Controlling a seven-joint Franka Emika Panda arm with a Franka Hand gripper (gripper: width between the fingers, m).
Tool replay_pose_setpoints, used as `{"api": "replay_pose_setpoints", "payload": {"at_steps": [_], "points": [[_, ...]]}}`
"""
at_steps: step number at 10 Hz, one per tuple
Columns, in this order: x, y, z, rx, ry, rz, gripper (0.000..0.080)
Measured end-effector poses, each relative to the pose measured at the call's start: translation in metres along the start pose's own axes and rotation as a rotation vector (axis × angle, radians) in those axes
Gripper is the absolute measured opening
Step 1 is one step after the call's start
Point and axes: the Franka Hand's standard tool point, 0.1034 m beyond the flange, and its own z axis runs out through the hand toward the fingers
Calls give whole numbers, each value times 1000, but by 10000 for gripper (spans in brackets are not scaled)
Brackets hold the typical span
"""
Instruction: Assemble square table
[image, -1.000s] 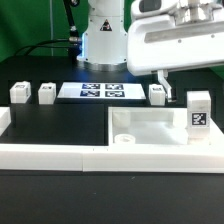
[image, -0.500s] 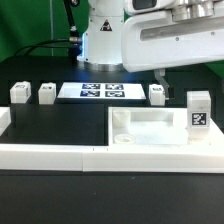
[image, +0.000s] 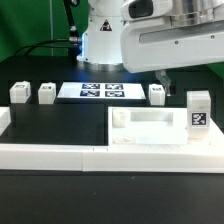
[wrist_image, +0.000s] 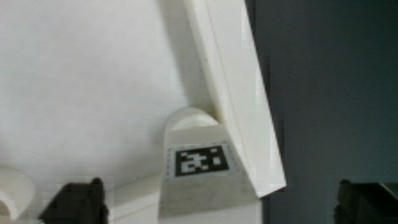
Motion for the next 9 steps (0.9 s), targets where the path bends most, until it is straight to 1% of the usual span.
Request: {"api": "replay_pose_setpoints", "payload": {"at_steps": [1, 2, 3, 4, 5, 7, 8, 9], "points": [[11, 6, -8, -58, -33, 7, 649], [28, 4, -11, -89, -27, 8, 649], [31, 0, 0, -111, -19, -3, 649], [30, 0, 10, -113, -26, 1, 649], [29, 2, 15, -115, -25, 19, 649], [26, -5, 21, -110, -8, 31, 649], [23, -5, 26, -109, -2, 28, 649], [23, -4, 28, -108, 3, 25, 649]]}}
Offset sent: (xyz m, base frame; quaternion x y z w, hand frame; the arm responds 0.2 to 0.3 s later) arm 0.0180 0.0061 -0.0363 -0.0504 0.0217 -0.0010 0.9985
